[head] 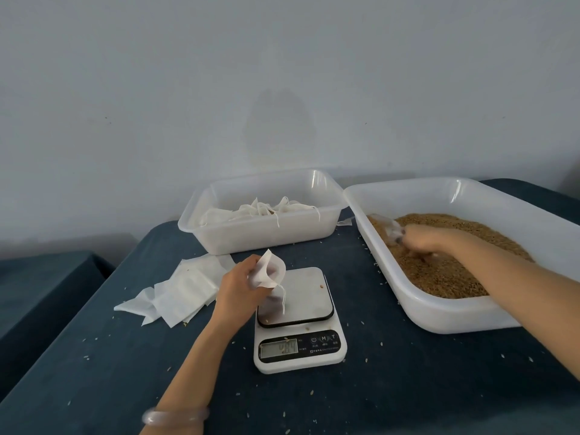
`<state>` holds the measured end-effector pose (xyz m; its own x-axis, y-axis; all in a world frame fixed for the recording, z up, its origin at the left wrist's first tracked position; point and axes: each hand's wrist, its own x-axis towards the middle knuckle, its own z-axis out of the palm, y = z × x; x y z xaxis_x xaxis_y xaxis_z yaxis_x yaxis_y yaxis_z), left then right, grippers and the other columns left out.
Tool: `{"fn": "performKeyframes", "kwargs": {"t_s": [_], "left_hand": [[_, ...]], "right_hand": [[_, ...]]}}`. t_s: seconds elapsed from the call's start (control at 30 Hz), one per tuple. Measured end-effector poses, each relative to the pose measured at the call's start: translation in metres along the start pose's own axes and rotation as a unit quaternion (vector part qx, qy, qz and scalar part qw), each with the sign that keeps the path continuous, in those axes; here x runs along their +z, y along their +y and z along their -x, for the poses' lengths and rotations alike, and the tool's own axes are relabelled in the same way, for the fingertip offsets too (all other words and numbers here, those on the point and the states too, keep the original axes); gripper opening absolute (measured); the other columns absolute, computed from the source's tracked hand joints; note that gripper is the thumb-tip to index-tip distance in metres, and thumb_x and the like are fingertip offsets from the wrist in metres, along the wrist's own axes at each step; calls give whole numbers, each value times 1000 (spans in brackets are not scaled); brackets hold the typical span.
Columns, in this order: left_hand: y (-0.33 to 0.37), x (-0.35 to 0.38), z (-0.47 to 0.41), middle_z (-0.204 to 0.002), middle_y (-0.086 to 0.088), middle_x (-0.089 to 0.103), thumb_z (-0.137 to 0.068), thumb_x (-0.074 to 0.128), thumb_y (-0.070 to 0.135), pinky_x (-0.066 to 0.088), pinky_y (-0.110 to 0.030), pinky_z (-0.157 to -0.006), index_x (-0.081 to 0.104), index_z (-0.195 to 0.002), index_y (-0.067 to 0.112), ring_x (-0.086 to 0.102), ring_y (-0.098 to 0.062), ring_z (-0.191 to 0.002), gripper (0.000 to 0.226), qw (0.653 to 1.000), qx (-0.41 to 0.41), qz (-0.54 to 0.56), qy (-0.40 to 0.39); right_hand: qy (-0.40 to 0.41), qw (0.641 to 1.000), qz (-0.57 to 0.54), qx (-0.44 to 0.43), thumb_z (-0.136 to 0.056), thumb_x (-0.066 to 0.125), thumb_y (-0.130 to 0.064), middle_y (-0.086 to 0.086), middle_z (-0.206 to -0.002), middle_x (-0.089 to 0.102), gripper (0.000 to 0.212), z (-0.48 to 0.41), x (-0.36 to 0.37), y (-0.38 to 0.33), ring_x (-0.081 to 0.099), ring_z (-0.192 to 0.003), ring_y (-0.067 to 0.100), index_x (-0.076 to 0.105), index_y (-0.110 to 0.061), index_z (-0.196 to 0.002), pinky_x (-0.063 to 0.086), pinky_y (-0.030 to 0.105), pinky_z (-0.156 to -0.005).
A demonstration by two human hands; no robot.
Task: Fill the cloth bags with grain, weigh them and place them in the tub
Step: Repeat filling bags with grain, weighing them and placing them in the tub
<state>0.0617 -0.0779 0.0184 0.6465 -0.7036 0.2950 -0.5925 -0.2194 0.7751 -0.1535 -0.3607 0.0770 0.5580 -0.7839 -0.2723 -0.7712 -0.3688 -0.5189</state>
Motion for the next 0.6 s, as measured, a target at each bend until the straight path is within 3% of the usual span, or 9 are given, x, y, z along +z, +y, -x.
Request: {"fn": "performKeyframes", "kwargs": {"t_s": [0.07,0.23,0.47,0.6], "left_hand": [[0,0,0,-80,-2,64,-78,69,5,49,-44,-69,54,-79,33,62,-27,-76,32,1000,-2,-3,0],[1,0,1,-86,0,68,-81,70,9,53,-45,-75,57,-84,36,66,-25,-82,30,1000,-4,3,1],[5,0,4,-90,24,67,-86,71,13,49,-18,-66,58,-82,60,62,-8,-81,49,998,26,50,11],[7,2,5,-91,24,66,-85,72,15,53,-33,-75,58,-87,46,63,-9,-83,34,999,22,34,10]], "right_hand": [[-20,998,-54,24,-104,43,-25,15,-87,64,32,-4,-2,2,41,-40,9,54,2,-117,34,21,-36],[-50,969,-232,65,-98,55,-27,6,-75,58,24,-8,-12,9,46,-43,10,59,-7,-112,37,21,-37],[46,962,-264,52,-88,69,-36,7,-66,58,36,-13,-17,13,45,-37,10,57,-3,-95,40,19,-34],[81,948,-308,11,-98,55,-30,5,-70,57,27,-9,-21,6,48,-46,13,54,-3,-105,40,22,-35]]}}
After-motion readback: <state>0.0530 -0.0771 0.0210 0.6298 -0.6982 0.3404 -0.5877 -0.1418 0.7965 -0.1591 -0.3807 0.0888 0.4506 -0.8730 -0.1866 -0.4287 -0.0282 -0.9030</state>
